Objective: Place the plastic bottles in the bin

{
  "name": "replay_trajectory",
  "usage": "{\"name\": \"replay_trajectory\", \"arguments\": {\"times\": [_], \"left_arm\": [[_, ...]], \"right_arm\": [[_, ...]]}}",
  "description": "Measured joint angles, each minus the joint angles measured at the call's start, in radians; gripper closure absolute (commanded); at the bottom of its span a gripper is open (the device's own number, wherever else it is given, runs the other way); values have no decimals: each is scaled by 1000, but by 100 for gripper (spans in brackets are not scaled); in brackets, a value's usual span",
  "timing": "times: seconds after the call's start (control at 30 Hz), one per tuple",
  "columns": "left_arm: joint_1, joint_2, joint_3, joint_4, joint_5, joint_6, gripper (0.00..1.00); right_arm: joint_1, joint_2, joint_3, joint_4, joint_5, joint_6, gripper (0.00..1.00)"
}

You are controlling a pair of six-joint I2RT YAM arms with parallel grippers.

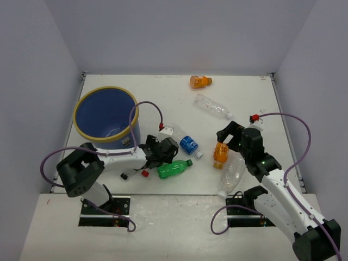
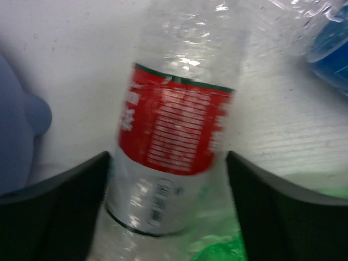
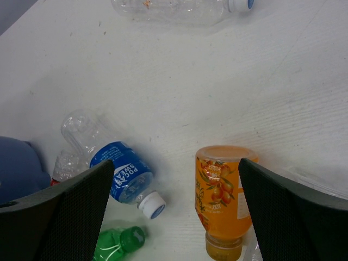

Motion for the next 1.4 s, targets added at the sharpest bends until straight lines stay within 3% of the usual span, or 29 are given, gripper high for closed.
{"name": "replay_trajectory", "arguments": {"times": [0.07,0.13,0.3,0.47,0.67,0.77,0.97,1.07,1.4], "left_arm": [[0,39,13,-4,-2,3,52],[0,56,29,-9,-14,-4,57],[-1,43,52,-20,-16,-17,59],[-3,-68,52,-49,-9,-7,70],[-51,-254,86,-31,92,110,72],[-85,-334,177,-11,171,199,83],[-79,-385,467,-2,42,339,80],[-26,-415,535,17,-59,402,77],[304,-648,358,149,-393,563,59]], "right_arm": [[0,0,0,-1,0,0,1],[0,0,0,-1,0,0,1],[0,-3,0,-1,1,0,1],[0,-5,0,-2,1,0,1],[0,0,0,-1,-7,0,1],[0,0,0,0,-25,-3,1],[0,0,0,1,-44,-4,1],[0,0,0,1,-52,-5,1],[0,6,0,1,-56,-13,1]]}}
